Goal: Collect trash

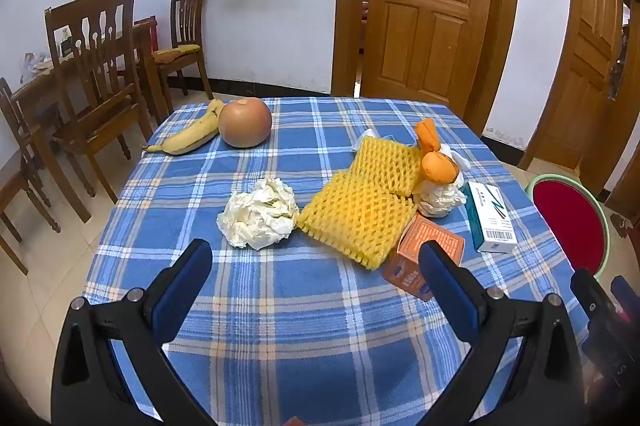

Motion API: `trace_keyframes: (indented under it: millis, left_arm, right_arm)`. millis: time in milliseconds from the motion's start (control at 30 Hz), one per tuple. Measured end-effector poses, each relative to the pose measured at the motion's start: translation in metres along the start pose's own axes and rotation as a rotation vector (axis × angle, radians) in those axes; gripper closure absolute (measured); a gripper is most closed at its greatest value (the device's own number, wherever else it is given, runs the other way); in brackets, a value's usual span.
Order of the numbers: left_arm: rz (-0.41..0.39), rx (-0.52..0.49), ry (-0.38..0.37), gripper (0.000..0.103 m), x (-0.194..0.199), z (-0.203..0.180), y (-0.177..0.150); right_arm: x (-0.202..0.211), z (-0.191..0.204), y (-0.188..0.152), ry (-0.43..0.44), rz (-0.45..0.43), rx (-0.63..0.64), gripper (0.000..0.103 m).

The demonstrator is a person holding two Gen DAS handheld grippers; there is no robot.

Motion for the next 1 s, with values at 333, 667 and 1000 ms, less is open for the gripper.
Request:
trace_keyframes:
  millis: [333,667,1000]
  left_arm:
    - [-0.002,-0.001,-0.003,0.002,-0.0019,-0.0005,-0.0005]
    - [0.002,-0.007,-0.001,0.002,-0.0019,-0.0009,0.0005]
    - [0.002,-0.007,-0.001,0.002,0.0004,-0.0027,0.0007]
  right_arm:
    - [0.0013,0.0001,-0.0001,0.0,-0.001,-0.005,0.0]
    - [-0.0003,-0.0002,-0.0003,-0.001,-0.001,-0.001,0.0]
    - [0.0013,-0.002,0.0002,-0.002,0.0,-0.003,0.0]
Point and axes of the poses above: each gripper's, at about its wrist camera, not at the fingertips, and x roughly against the way its jaws point, z to its left, y to its top, the point moved 3 cm from there along -x, roughly the way its jaws point, and after that the axes turned 6 degrees about z, right-handed, at the moved point
